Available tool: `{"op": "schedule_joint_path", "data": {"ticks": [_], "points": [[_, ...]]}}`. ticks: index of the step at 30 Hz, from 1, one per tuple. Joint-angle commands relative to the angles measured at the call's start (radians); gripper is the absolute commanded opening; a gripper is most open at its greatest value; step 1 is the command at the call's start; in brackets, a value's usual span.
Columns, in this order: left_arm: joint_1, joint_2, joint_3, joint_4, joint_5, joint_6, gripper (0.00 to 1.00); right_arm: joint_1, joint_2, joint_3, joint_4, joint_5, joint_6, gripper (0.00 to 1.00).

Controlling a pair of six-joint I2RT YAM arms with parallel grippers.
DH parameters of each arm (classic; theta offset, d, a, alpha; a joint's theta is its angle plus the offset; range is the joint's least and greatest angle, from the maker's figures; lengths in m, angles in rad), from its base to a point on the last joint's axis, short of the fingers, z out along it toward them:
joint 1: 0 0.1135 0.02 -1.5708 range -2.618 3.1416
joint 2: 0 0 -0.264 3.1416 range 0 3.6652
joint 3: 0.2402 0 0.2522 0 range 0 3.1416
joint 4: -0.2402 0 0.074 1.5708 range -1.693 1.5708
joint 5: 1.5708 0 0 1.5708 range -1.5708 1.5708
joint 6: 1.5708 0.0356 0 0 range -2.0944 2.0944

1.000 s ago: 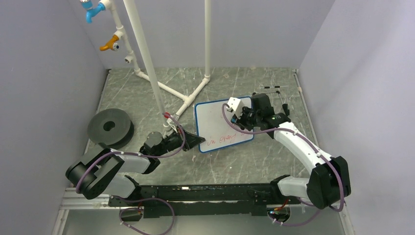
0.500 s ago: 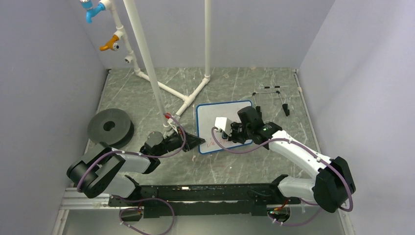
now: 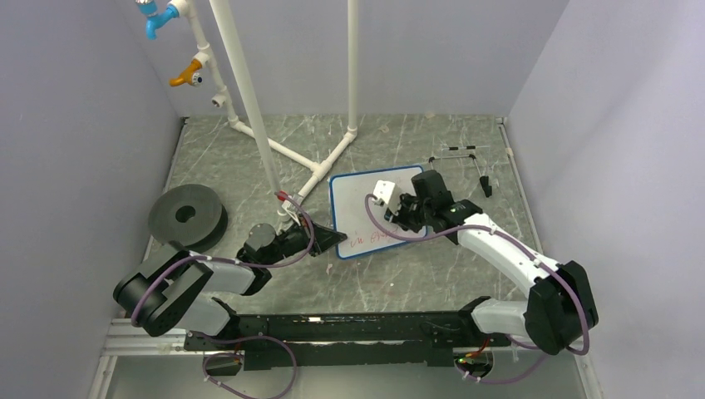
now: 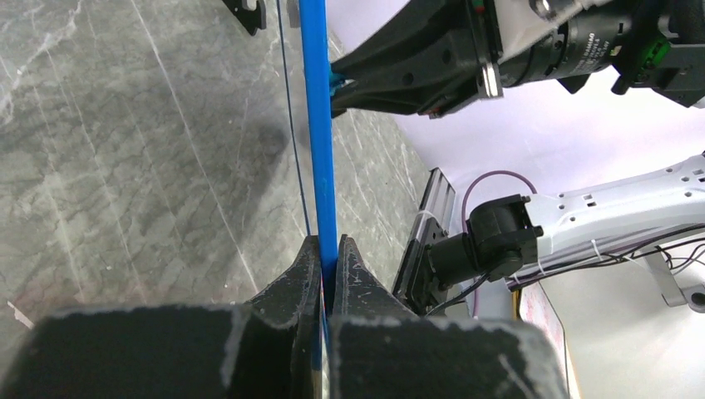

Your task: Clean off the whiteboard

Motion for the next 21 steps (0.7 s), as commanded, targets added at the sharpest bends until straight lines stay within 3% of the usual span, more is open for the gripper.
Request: {"op": "schedule_joint_path", "data": {"ticks": [1, 4, 13, 21], "points": [[-0.008, -0.03, 0.021, 0.264, 0.079, -0.02, 0.0, 0.104, -0.029, -0.014, -0.055, -0.116, -0.057, 0.0], [-0.009, -0.025, 0.024, 0.267, 0.08, -0.022, 0.0, 0.121, -0.019, 0.023, -0.087, -0.16, -0.041, 0.0], [-0.008, 0.001, 0.04, 0.269, 0.098, -0.031, 0.0, 0.061, 0.069, 0.189, 0.077, 0.059, 0.172, 0.0], [-0.009, 0.005, 0.034, 0.279, 0.097, -0.037, 0.0, -0.036, 0.139, 0.306, 0.119, 0.069, 0.309, 0.0]]}}
